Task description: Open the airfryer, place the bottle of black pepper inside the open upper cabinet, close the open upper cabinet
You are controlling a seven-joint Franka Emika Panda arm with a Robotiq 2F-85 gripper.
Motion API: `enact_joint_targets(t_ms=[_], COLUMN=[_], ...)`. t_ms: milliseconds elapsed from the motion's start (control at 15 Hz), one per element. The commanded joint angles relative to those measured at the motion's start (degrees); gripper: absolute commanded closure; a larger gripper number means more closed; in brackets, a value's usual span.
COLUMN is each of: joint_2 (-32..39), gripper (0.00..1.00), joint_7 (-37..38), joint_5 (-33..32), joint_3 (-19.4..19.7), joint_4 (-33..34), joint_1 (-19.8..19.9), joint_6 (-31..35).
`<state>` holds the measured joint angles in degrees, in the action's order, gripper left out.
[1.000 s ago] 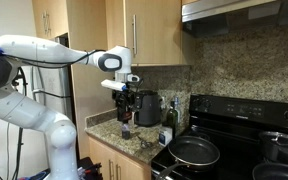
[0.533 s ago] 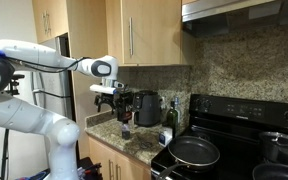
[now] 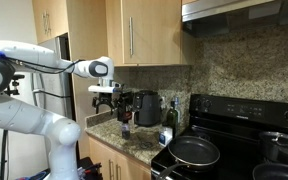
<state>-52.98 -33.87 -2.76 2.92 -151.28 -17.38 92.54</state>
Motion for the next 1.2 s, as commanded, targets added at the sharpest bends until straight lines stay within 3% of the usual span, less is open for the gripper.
enact_joint_targets(t_ms=[0, 67, 333, 400, 667, 733, 867, 1133], joint_2=[-0.97, 6.94, 14.23, 7.05, 8.54, 11.69, 16.28, 27.66], gripper=[0.0, 0.0, 0.0, 0.0, 0.0, 0.0, 0.0, 0.0], joint_7=[-3.67, -2.78, -1.76, -2.48, -2.13, -1.43, -2.08, 0.51], joint_5=[0.73, 2.99, 7.11, 6.63, 6.66, 5.28, 5.13, 8.99], joint_3=[1.57, -0.48, -2.86, -1.94, -2.43, -2.61, -3.63, -6.69], joint_4=[-1.47, 9.2, 18.9, 12.01, 13.47, 14.32, 13.91, 16.04], joint_1=[-0.96, -2.88, -4.8, -3.88, -3.82, -2.92, -3.96, -4.71], joint_6=[7.37, 6.72, 13.32, 12.49, 12.56, 9.43, 10.37, 19.77])
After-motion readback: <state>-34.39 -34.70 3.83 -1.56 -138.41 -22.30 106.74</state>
